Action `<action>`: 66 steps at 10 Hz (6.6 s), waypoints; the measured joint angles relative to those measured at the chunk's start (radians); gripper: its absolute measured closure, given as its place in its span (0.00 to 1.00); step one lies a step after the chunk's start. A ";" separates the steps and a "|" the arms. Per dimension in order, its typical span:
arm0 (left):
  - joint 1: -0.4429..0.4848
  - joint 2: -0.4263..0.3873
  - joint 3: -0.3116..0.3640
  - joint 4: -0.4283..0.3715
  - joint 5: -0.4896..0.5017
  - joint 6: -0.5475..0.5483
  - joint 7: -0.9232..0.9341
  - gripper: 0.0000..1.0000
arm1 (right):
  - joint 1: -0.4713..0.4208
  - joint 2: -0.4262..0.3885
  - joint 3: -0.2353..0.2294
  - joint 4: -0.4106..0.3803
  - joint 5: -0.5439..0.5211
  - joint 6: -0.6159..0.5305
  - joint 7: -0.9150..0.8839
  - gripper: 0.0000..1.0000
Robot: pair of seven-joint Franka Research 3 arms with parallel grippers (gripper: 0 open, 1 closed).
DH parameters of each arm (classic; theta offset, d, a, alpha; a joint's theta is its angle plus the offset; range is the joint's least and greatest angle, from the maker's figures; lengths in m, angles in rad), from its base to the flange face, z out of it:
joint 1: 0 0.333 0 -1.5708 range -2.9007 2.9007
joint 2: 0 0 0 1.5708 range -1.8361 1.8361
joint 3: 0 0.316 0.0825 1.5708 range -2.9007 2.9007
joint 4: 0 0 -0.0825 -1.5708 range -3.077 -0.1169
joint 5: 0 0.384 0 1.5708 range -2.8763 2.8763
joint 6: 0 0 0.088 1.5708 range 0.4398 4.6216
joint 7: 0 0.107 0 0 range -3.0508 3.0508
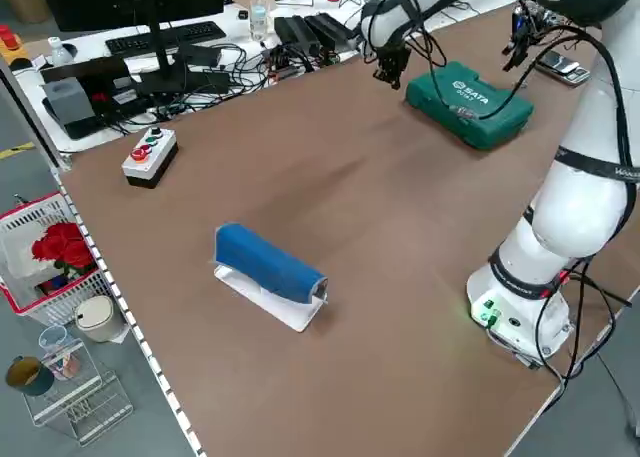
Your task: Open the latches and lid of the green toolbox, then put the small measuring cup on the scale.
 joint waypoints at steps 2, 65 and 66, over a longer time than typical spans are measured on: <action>-0.002 0.012 -0.014 -0.001 -0.035 0.040 -0.002 0.99 | 0.003 0.028 0.025 0.007 0.022 0.045 -0.014 0.04; 0.175 -0.089 -0.284 -0.116 -0.476 -0.008 0.203 0.99 | 0.171 0.192 0.462 0.542 0.054 0.605 0.416 0.01; 0.177 -0.090 -0.283 -0.118 -0.476 -0.008 0.203 0.99 | 0.135 0.194 0.427 0.541 -0.016 0.514 0.413 0.00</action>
